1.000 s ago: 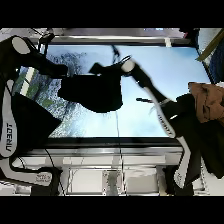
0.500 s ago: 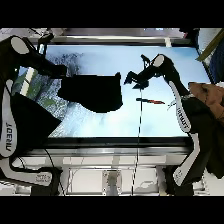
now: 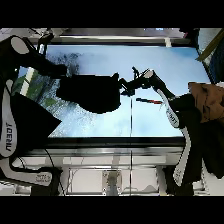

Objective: Fold the clothes and pants, and hang the long-sleeved shirts on hangers.

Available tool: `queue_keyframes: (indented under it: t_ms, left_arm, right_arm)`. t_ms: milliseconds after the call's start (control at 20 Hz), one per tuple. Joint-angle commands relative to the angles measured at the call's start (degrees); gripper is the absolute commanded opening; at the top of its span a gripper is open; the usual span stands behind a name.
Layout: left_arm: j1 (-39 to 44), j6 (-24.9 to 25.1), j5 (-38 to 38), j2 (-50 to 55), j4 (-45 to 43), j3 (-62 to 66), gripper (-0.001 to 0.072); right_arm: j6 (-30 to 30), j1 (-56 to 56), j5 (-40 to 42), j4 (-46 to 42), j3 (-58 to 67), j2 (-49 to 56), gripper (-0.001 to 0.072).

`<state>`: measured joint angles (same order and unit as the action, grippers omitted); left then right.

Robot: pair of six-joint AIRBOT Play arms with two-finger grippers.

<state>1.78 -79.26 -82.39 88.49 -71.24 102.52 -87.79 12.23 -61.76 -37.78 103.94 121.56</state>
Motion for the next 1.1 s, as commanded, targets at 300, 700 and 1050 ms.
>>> queue_keyframes:
  t_ms: [300, 700, 1050]
  left_arm:
    - [0.2, 0.0, 0.0, 0.0, 0.0, 0.0, 0.0009]
    - [0.6, 0.0, -0.7, 0.0, 0.0, 0.0, 0.0009]
    - [1.0, -1.7, -3.3, 0.0, 0.0, 0.0, 0.0009]
  right_arm:
    - [6.3, 5.7, 5.8, 11.0, -0.1, 3.1, 0.0506]
    - [5.7, 0.5, 1.3, 6.7, 12.2, 3.1, 0.0017]
    - [-0.3, -20.5, -17.0, -18.3, 14.1, -14.5, 0.0016]
